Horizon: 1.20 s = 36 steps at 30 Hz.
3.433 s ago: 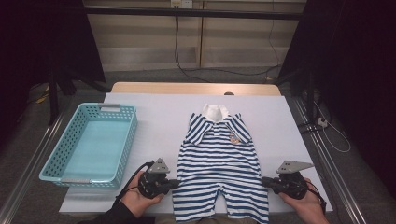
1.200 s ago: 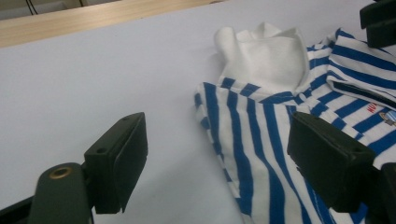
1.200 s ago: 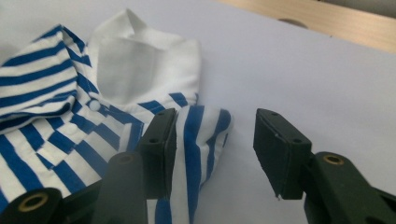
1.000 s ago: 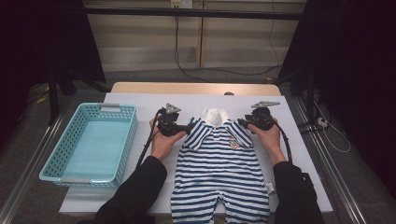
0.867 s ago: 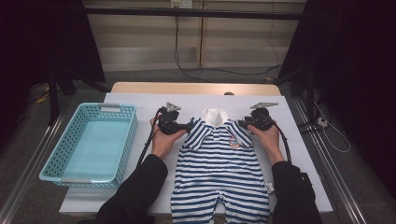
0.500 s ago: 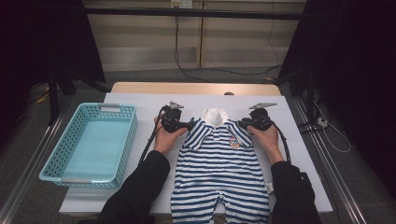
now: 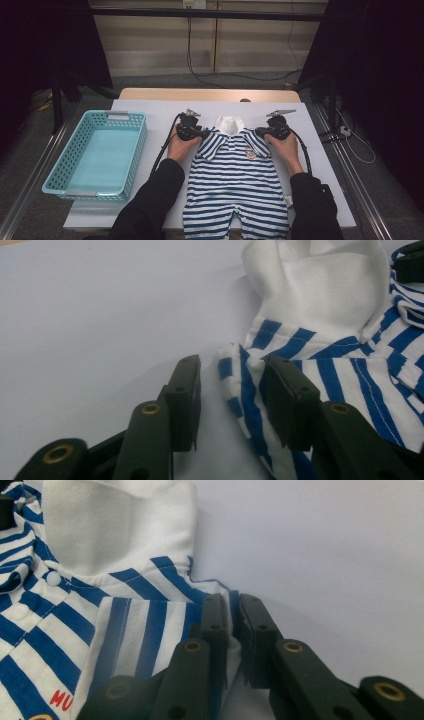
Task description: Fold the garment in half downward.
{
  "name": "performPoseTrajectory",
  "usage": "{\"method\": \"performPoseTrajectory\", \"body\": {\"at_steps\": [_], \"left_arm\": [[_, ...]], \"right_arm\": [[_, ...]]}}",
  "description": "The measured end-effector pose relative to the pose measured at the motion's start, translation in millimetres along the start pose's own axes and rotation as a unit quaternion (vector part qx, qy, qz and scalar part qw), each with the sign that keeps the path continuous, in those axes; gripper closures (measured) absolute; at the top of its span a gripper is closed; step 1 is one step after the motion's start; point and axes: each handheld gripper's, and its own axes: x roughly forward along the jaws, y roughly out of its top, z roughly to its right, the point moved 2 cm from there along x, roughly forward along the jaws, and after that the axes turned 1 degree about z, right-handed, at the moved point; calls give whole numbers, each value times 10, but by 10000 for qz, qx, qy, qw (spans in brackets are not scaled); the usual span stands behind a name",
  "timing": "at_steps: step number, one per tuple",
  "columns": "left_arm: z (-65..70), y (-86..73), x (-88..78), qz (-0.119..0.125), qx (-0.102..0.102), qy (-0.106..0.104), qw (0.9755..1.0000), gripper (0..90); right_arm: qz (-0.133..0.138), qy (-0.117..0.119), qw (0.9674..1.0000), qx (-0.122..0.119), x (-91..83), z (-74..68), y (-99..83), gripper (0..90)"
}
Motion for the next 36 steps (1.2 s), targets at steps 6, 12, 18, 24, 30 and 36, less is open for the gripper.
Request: {"method": "performPoseTrajectory", "body": {"at_steps": [6, 12, 18, 24, 30, 36], "left_arm": [[10, -10, -6, -34, -8, -89, 10000, 832], [0, -1, -7, -31, -85, -85, 9999, 874], [-60, 36, -53, 101, -83, -145, 9998, 875], [-100, 96, -151, 315, -147, -211, 9992, 874], [-108, 169, -217, 483, -102, -138, 9987, 875], [-141, 202, -262, 569, -133, -196, 9981, 874]], "right_arm": [[7, 4, 10000, 42, 0, 4, -3, 834], [101, 59, 9999, 74, 7, 27, 3, 864], [328, 41, 9991, 273, -40, 64, 36, 867], [546, 74, 9980, 308, -136, 88, 87, 867], [765, 97, 9965, 330, -200, 116, 136, 867], [886, 106, 9954, 358, -258, 117, 207, 867]]}}
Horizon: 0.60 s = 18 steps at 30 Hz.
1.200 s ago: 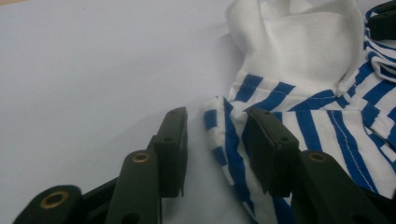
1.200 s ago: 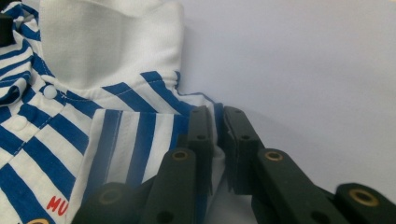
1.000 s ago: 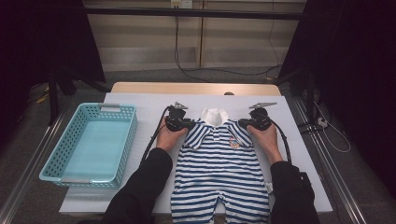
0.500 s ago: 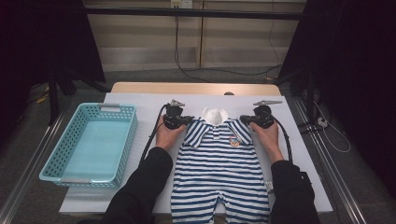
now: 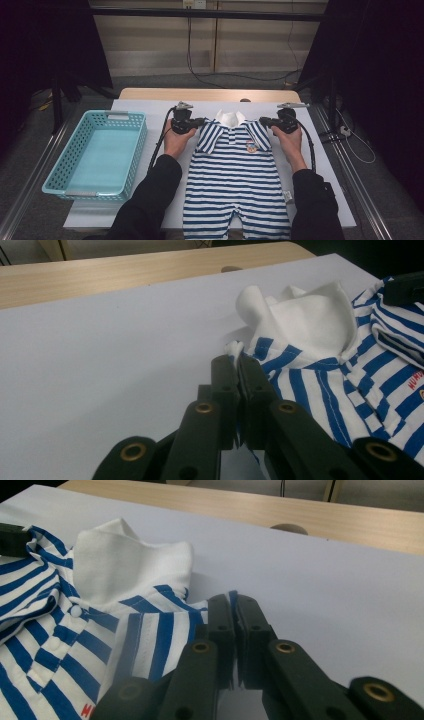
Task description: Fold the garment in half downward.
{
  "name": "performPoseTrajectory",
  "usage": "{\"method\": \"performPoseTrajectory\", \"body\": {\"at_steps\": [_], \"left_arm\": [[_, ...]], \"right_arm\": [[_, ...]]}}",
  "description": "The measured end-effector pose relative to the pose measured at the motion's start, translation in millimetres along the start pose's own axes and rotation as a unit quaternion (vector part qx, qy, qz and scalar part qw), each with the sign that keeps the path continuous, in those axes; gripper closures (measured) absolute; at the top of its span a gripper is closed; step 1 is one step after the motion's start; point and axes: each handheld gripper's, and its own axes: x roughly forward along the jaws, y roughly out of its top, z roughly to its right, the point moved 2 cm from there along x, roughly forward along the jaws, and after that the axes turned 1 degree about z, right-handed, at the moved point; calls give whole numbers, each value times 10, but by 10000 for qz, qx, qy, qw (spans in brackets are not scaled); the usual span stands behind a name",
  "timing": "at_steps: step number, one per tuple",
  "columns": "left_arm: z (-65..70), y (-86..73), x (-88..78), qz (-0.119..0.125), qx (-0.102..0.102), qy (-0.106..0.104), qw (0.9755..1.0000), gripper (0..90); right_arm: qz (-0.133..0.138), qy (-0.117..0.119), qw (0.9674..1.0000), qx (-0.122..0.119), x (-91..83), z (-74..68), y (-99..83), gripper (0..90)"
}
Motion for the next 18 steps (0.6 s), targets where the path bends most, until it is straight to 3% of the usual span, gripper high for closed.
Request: {"method": "performPoseTrajectory", "body": {"at_steps": [3, 6, 7, 13, 14, 18], "left_arm": [[11, 64, -32, 51, 74, 9, 10000, 875], [-13, 112, -55, 113, 7, 21, 9999, 875], [6, 122, -42, 260, -186, 9, 9995, 875], [19, 168, -44, 287, -166, 2, 9995, 875], [10, 179, -45, 261, -82, 21, 9996, 875], [7, 232, -55, 328, -128, 57, 9994, 875]], "right_arm": [[89, 8, 10000, -29, -11, -15, 44, 867], [165, -25, 9999, -4, -33, -9, 73, 867], [191, -2, 9998, 20, -43, -4, 81, 867], [229, 43, 9997, 46, -61, 27, 116, 867], [204, 40, 9998, 63, -65, 22, 124, 867], [266, 38, 9996, 42, -80, 14, 195, 867]]}}
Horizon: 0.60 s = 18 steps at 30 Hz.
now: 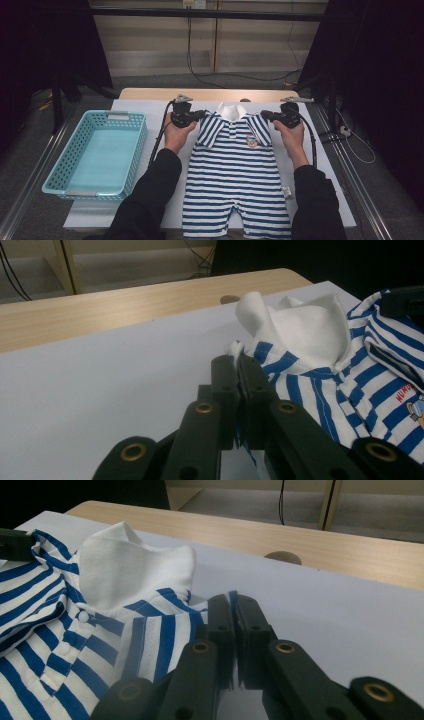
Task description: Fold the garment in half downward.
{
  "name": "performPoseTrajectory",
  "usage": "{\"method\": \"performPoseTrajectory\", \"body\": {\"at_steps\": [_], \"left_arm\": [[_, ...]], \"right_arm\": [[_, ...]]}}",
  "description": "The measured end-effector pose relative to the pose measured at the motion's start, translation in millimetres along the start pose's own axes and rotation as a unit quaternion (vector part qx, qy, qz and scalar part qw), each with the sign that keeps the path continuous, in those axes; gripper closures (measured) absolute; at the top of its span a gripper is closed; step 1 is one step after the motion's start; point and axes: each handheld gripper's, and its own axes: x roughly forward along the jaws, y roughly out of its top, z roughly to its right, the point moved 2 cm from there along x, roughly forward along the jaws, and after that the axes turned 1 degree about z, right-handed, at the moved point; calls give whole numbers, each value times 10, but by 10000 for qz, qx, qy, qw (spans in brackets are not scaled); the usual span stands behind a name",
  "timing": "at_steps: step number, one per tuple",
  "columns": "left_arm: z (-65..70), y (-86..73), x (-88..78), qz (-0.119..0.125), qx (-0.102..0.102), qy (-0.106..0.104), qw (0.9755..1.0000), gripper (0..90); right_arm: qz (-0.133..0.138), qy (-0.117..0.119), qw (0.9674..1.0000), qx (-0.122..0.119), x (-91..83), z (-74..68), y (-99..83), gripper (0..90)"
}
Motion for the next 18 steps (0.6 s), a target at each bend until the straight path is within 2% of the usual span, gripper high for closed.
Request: {"method": "performPoseTrajectory", "body": {"at_steps": [2, 4, 6, 10, 13, 18], "left_arm": [[-6, 16, -12, 52, -54, 12, 10000, 875], [-8, 18, -15, 27, -15, 21, 10000, 875], [1, 26, -11, 78, -90, 23, 9999, 875], [-7, 73, -26, 85, -1, 50, 10000, 875], [-3, 110, -39, 173, -6, 40, 9998, 875], [-39, 126, -61, 212, -147, 54, 9997, 875]], "right_arm": [[29, -18, 10000, 6, -10, -10, 29, 867], [57, -43, 10000, 22, -14, -16, 43, 867], [70, -91, 9999, 27, -11, -21, 51, 867], [100, -81, 9999, 46, -15, -19, 82, 867], [151, -89, 9998, 42, -24, -26, 121, 867], [259, -77, 9996, 39, -33, -33, 154, 867]]}}
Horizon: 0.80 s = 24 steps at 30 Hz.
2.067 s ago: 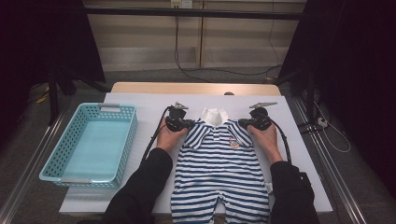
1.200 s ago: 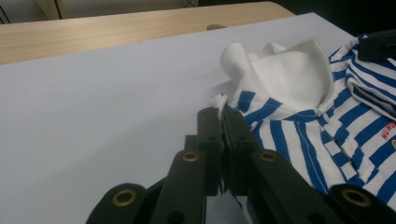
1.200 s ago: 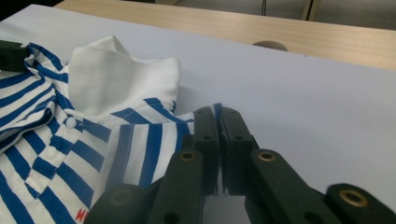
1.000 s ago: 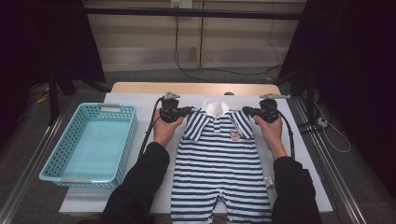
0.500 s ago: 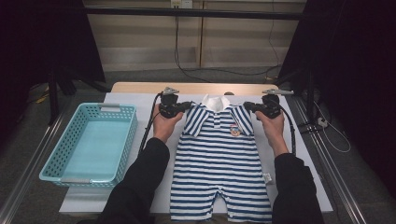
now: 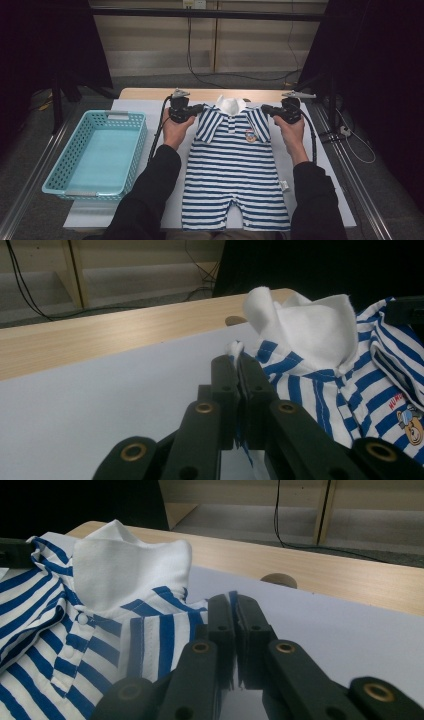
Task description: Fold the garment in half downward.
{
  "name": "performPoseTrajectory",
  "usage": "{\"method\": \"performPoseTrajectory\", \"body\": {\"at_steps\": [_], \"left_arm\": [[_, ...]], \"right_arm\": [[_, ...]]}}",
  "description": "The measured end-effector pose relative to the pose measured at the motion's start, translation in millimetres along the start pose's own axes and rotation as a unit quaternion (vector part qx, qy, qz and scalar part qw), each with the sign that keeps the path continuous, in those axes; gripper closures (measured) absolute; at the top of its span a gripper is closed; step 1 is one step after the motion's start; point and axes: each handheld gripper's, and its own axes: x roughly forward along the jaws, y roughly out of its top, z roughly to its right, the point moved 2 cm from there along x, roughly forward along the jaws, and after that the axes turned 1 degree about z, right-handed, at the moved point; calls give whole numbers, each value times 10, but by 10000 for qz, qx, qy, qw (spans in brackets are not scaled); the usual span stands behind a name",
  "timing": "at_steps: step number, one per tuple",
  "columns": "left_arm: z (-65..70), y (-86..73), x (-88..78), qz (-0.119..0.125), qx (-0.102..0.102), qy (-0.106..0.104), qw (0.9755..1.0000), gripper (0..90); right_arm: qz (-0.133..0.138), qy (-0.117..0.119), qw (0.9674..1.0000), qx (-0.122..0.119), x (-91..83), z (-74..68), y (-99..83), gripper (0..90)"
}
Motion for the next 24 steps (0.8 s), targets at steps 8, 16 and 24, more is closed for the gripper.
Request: {"method": "performPoseTrajectory", "body": {"at_steps": [8, 16, 24], "left_arm": [[-27, 96, -25, 109, 44, 21, 9999, 875], [-55, 192, -12, 199, 22, 53, 9998, 875], [-48, 298, -35, 350, 33, 92, 9993, 875]], "right_arm": [[87, -10, 10000, 4, 20, -24, 74, 867], [146, -70, 9999, -26, 12, -50, 185, 867], [300, -68, 9995, -70, -29, -67, 349, 867]]}}
